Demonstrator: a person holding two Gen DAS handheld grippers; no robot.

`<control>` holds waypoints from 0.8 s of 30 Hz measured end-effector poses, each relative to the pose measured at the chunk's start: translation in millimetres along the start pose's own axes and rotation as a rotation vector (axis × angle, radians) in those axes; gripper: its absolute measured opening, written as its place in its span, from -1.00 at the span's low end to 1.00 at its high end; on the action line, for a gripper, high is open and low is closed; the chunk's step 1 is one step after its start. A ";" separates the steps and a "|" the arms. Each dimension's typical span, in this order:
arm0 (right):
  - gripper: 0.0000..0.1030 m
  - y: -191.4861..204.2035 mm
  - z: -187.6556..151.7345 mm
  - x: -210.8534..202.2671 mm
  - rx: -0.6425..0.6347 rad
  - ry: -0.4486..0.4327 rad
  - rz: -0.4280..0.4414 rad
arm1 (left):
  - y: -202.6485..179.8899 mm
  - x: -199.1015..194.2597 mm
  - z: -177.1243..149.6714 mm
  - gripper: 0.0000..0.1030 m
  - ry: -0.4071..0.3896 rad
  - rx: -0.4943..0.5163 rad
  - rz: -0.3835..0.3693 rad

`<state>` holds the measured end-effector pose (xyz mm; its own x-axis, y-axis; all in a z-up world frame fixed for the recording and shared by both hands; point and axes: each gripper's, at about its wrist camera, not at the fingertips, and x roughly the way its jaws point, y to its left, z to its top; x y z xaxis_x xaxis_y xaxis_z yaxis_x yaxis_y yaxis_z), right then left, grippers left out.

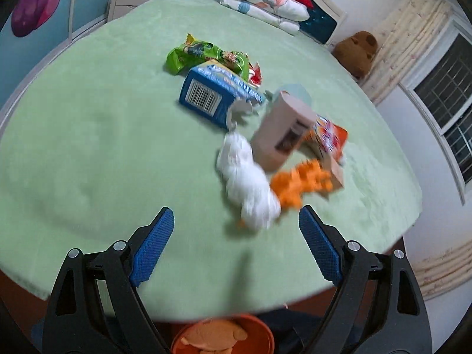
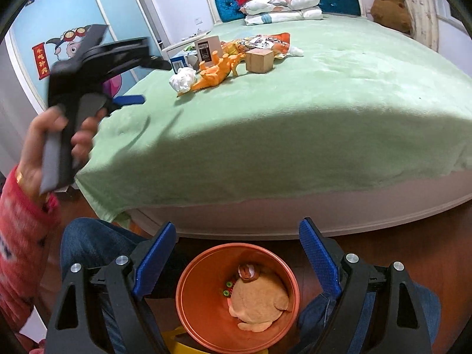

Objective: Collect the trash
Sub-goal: 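Grasp the white crumpled tissue with the left gripper and lift it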

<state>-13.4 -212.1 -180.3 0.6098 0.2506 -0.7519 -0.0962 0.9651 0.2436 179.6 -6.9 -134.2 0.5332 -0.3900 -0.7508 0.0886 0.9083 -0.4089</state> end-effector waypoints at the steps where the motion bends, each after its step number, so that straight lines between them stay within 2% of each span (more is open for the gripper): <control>1: 0.63 -0.7 -1.2 -0.9 0.004 0.000 0.001 | -1.8 9.1 7.9 0.64 0.011 0.000 0.014; 6: 0.63 -0.7 -5.7 -6.4 0.003 -0.008 -0.007 | 1.6 41.5 20.6 0.63 0.082 -0.048 0.017; 8: 0.63 -2.6 -6.3 -9.0 0.009 -0.013 -0.010 | -0.1 49.5 23.2 0.53 0.095 -0.044 0.039; 9: 0.63 -4.2 -6.6 -9.8 0.014 -0.015 -0.009 | -1.9 51.7 23.8 0.40 0.096 -0.031 0.056; 10: 0.63 -5.5 -6.6 -10.6 0.018 -0.018 -0.010 | -4.2 52.4 23.5 0.16 0.090 -0.014 0.081; 11: 0.63 -6.9 -6.6 -11.0 0.022 -0.019 -0.012 | -6.0 52.5 23.5 0.05 0.089 -0.002 0.097; 13: 0.63 -9.1 -6.3 -11.3 0.030 -0.020 -0.011 | -7.7 53.0 22.7 -0.30 0.097 0.006 0.066; 17: 0.63 -10.7 -5.8 -11.0 0.038 -0.023 -0.009 | -9.9 46.9 19.2 -0.34 0.088 0.035 0.054; 24: 0.63 -10.2 -5.9 -12.5 0.041 -0.031 -0.006 | 3.7 29.9 17.9 -0.35 0.068 -0.001 -0.014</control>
<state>-24.8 -224.7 -177.0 0.6343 0.2416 -0.7344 -0.0604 0.9625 0.2646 210.9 -12.5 -148.8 0.4737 -0.4119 -0.7784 0.0946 0.9026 -0.4200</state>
